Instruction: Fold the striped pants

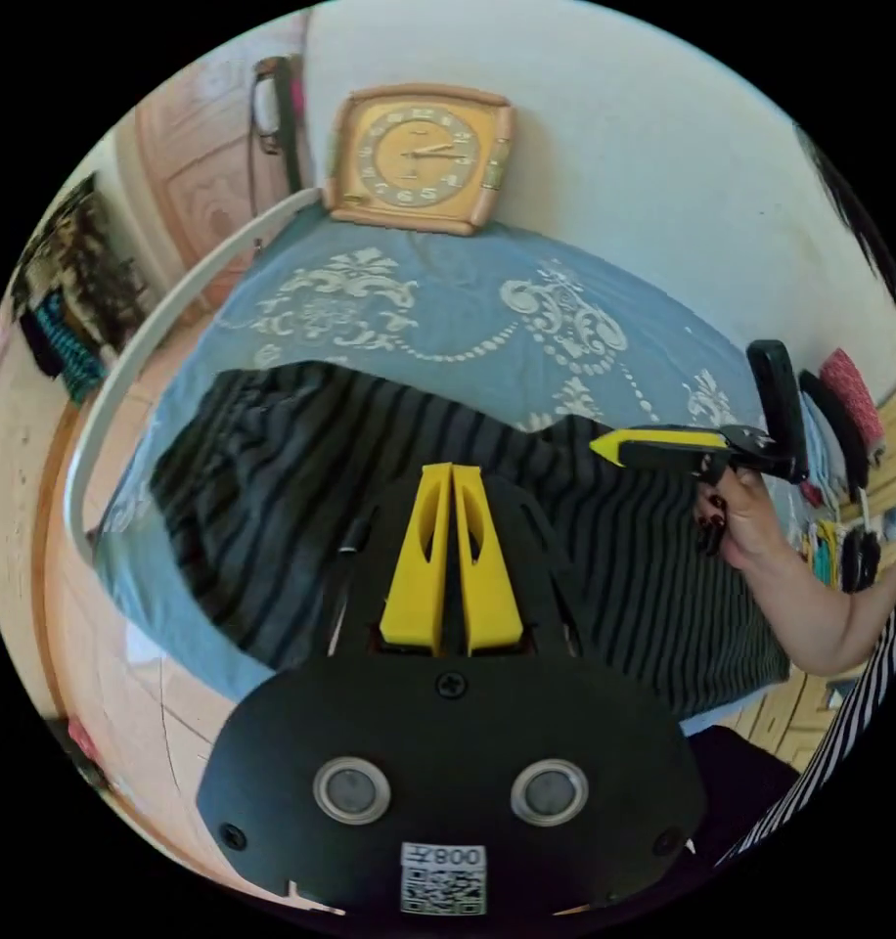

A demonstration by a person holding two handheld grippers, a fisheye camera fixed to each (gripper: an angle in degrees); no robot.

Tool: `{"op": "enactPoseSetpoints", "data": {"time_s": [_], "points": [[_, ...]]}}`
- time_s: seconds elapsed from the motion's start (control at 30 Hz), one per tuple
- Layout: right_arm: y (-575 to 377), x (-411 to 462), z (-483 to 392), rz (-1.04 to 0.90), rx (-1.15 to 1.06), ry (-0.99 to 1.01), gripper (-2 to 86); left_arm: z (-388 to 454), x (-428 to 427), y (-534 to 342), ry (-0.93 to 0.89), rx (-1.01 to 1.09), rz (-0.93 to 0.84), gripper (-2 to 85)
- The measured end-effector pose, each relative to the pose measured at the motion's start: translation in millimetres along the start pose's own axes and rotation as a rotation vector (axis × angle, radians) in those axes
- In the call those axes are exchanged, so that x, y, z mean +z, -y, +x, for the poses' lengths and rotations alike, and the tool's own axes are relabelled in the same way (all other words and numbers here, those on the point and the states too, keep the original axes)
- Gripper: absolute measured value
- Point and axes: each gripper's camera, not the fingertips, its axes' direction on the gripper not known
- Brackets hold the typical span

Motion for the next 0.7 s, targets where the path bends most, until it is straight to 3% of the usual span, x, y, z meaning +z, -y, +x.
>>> {"op": "enactPoseSetpoints", "data": {"time_s": [0.07,0.2,0.27,0.37,0.57,0.7], "points": [[2,8,-3,-0.029,-0.016,0.007,0.1,-61,-20,-17,0.083,-0.186,0.030,4.7],[0,11,-8,-0.031,-0.018,-0.006,0.1,-157,-35,-49,0.055,-0.495,0.134,10.0],[-3,11,-13,-0.022,-0.019,0.006,0.0,-203,-21,-64,0.040,-0.612,0.103,10.3],[-5,8,-22,-0.009,-0.044,0.000,0.0,-232,7,-73,-0.009,-0.635,0.018,7.5],[-13,8,-27,-0.015,-0.053,-0.034,0.0,-249,4,-99,-0.013,-0.645,0.145,5.4],[-23,25,-16,-0.066,-0.034,-0.071,0.1,-277,49,-124,-0.041,-0.738,0.078,7.2]]}}
